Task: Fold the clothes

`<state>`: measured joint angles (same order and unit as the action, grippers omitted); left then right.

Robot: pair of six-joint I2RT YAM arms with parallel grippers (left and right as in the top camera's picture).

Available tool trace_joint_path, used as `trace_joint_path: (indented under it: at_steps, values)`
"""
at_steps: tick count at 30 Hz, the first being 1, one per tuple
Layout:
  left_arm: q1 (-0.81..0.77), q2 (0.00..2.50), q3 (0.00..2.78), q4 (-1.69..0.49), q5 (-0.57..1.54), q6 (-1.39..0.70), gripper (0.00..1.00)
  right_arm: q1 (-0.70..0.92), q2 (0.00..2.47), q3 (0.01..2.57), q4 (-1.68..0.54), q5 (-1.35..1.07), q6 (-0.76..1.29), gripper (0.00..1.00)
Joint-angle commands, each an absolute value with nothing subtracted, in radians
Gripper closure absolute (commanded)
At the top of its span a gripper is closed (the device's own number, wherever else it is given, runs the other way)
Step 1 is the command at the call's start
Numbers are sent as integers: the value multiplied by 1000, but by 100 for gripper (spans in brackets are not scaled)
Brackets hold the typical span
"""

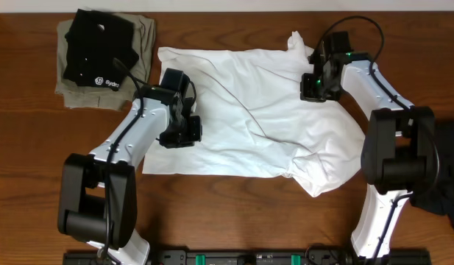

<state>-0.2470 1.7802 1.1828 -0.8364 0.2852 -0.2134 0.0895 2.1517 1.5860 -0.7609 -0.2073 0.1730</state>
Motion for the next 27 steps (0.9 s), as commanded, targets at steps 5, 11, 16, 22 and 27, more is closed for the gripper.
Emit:
trace_joint_path:
  at_steps: [5,11,16,22,27]
  values:
    - [-248,1794,1141,-798,280,-227,94,66,2177,1588,-720,-67,194,99]
    - [-248,1794,1080,-723,281,-227,94,23,2227,1588,-714,-62,192,99]
    - [-248,1794,1069,-723,280,-227,94,-14,2244,1588,-706,-49,194,99]
    - [-248,1794,1067,-731,280,-227,95,-69,2244,1588,-688,-48,186,99]
    - [-248,1794,1048,-731,280,-227,94,-101,2244,1588,-664,-48,178,99]
